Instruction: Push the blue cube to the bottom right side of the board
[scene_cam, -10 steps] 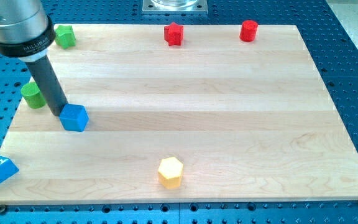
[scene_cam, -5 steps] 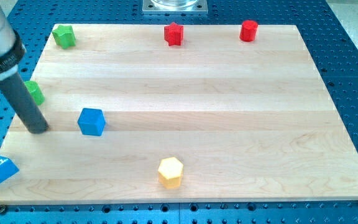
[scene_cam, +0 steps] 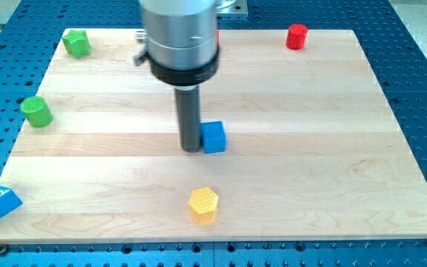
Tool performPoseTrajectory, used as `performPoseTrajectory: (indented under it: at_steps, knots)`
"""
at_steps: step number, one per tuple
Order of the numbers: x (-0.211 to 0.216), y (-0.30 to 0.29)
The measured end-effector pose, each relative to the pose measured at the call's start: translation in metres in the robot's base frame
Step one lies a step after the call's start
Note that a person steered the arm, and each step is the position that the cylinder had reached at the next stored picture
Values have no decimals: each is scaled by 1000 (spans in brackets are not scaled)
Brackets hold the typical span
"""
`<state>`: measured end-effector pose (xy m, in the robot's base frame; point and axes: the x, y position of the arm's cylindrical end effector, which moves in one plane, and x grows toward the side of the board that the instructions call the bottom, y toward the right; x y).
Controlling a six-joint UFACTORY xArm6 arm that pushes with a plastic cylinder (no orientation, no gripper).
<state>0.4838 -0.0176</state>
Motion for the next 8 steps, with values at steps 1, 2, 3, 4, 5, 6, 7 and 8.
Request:
performPoseTrajectory:
  at_steps: [1,2,3,4,5,6,7,8]
  knots:
    - [0,32]
    - [-17,28]
    - [-23,35]
    - [-22,68]
    - [-11,135]
    - [-9,151]
    - [-9,114]
    - [-5,89]
